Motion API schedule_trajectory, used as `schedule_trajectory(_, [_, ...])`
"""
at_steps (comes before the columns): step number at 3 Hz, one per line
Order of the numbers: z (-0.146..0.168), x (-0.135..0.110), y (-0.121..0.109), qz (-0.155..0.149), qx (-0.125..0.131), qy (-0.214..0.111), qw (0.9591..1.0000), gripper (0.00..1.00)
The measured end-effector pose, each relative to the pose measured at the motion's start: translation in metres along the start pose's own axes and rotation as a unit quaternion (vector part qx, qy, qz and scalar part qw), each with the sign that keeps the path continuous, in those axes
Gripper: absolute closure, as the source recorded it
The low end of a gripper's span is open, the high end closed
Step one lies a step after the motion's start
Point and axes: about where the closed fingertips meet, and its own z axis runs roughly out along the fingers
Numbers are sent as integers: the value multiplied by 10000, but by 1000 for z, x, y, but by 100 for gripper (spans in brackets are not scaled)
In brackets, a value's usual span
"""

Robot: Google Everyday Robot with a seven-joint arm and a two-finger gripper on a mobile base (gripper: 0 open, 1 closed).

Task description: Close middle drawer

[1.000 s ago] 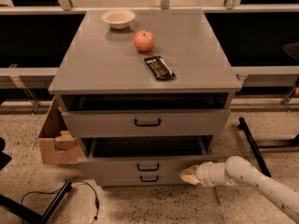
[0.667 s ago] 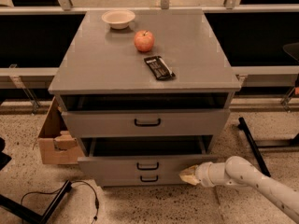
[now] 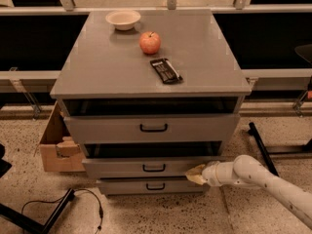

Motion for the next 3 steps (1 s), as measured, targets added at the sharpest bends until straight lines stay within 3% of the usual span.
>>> schedule_trajectory(3, [6,0,4,-3,-57,-2,10000,29])
